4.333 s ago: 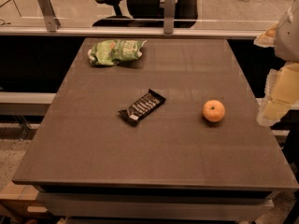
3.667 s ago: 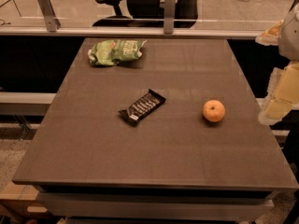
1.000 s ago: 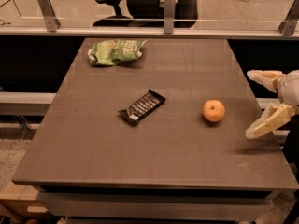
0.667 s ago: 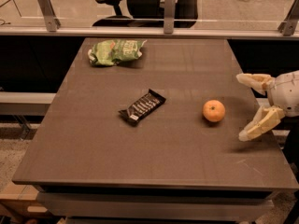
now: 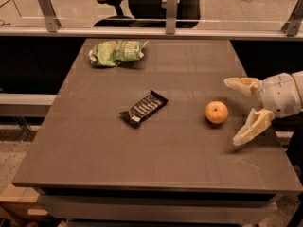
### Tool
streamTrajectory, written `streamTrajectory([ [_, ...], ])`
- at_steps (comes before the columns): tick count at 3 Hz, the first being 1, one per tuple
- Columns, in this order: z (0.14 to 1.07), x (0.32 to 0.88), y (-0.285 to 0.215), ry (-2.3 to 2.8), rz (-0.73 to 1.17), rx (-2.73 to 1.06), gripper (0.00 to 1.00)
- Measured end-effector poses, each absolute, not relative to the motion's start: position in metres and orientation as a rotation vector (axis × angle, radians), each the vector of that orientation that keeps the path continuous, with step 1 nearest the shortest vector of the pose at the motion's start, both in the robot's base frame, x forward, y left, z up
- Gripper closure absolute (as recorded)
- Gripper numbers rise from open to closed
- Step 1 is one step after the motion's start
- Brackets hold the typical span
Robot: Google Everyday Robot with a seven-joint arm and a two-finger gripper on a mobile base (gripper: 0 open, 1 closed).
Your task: Move orange near green jalapeno chip bag
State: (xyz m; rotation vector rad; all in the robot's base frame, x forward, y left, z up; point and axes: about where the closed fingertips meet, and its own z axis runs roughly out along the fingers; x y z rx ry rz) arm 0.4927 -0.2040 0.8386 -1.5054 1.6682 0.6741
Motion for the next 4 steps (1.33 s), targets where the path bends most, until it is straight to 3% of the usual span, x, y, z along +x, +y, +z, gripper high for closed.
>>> streamTrajectory([
  [2,0.8338,0.4854,-0.1936,1.647,0.721,-1.540,0.00],
  [4,0.8302,0.4844,-0.1888,1.642,0.743,-1.557,0.41],
])
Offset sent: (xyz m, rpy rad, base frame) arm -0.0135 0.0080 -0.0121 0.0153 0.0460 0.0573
